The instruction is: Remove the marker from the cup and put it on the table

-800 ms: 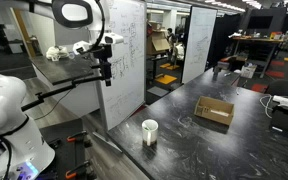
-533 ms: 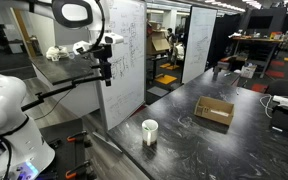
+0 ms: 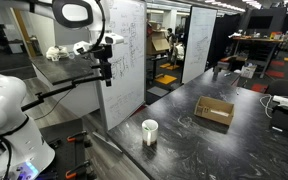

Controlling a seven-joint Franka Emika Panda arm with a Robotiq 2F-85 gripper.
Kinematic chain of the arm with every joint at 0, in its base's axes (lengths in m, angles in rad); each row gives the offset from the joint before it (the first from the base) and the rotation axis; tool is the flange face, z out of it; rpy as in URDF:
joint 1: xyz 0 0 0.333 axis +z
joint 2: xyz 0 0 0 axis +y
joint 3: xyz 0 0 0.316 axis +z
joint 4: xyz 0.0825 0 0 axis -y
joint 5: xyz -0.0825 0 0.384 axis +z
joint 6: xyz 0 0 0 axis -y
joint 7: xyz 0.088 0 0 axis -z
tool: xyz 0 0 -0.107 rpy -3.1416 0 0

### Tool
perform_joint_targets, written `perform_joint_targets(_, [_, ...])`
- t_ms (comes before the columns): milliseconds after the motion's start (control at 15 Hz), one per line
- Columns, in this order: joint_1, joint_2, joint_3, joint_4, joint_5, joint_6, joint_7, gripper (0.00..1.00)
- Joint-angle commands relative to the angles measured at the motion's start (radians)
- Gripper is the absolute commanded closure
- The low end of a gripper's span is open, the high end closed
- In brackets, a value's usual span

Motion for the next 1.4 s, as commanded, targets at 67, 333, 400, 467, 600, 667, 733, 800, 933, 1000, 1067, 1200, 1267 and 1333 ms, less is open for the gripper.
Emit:
perform_joint_targets(67, [-0.014, 0.114, -0.021, 0.053, -0.004, 0.049, -0.034, 0.0])
perform_joint_targets(333, [-0.021, 0.282, -0.063, 0.111, 0.012, 0.145, -0.087, 0.0])
perform_joint_targets(400, [-0.023, 0.333, -0.072, 0.128, 0.012, 0.178, -0.106, 0.0])
perform_joint_targets(467, [-0.025, 0.389, -0.081, 0.148, 0.018, 0.213, -0.122, 0.0])
perform_joint_targets(600, [-0.03, 0.491, -0.092, 0.189, 0.027, 0.278, -0.162, 0.0])
perform_joint_targets(667, [-0.034, 0.545, -0.094, 0.215, 0.029, 0.303, -0.176, 0.0])
perform_joint_targets(733, [-0.037, 0.594, -0.093, 0.245, 0.035, 0.316, -0.184, 0.0])
perform_joint_targets(800, [-0.042, 0.642, -0.089, 0.276, 0.03, 0.328, -0.176, 0.0])
perform_joint_targets(933, [-0.053, 0.73, -0.086, 0.343, 0.038, 0.329, -0.166, 0.19])
perform_joint_targets(1000, [-0.059, 0.772, -0.084, 0.374, 0.048, 0.325, -0.167, 0.31])
perform_joint_targets(1067, [-0.064, 0.803, -0.082, 0.397, 0.054, 0.32, -0.168, 0.37])
perform_joint_targets(1200, [-0.075, 0.865, -0.08, 0.436, 0.057, 0.317, -0.162, 0.41])
perform_joint_targets(1267, [-0.081, 0.891, -0.08, 0.45, 0.059, 0.316, -0.163, 0.42])
perform_joint_targets(1333, [-0.087, 0.913, -0.078, 0.464, 0.063, 0.311, -0.164, 0.38])
